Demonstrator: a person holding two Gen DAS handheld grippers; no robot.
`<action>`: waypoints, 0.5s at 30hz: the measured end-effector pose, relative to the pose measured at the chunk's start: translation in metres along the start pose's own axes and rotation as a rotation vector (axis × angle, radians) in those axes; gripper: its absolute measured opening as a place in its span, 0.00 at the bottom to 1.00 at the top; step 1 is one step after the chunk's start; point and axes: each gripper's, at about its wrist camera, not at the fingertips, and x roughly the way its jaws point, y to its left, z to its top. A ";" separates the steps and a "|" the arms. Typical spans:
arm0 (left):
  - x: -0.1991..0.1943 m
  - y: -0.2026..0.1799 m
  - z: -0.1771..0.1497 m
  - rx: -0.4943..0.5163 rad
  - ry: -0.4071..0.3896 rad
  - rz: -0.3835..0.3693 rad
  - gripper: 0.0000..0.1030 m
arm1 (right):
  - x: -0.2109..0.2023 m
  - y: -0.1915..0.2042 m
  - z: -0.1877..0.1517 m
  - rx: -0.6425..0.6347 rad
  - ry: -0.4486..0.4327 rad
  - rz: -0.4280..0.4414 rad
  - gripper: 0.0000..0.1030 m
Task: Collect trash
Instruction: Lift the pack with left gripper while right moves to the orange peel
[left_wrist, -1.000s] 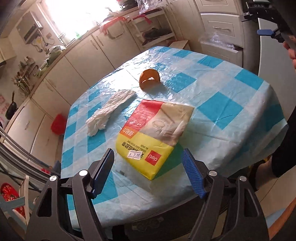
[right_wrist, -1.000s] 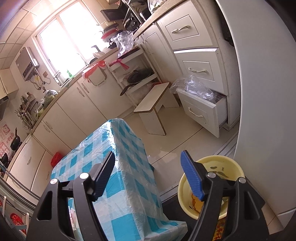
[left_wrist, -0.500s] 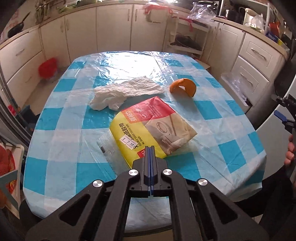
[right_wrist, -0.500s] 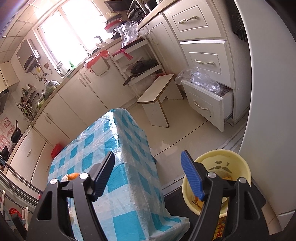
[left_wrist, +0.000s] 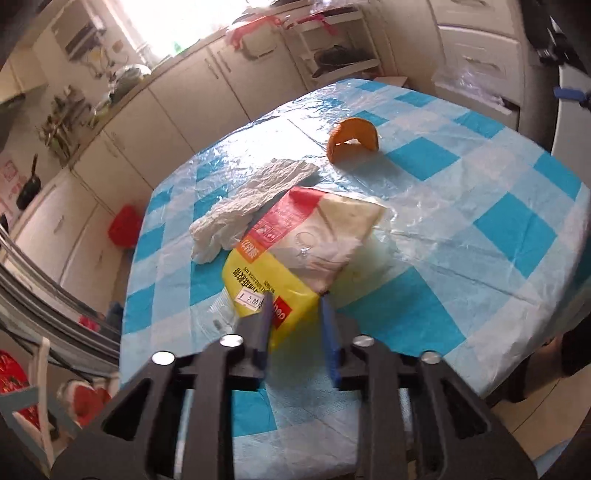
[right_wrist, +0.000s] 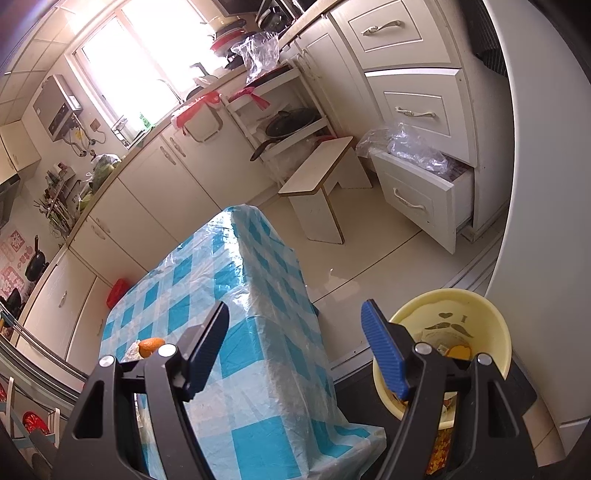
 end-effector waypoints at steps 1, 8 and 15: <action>-0.002 0.010 0.002 -0.061 -0.006 -0.022 0.09 | 0.000 0.000 0.000 0.002 0.001 0.001 0.69; -0.001 0.094 -0.008 -0.535 0.006 -0.272 0.03 | 0.001 0.001 -0.002 0.003 0.003 0.007 0.69; 0.003 0.131 -0.040 -0.767 0.009 -0.361 0.03 | 0.002 0.003 -0.004 -0.001 0.010 0.009 0.69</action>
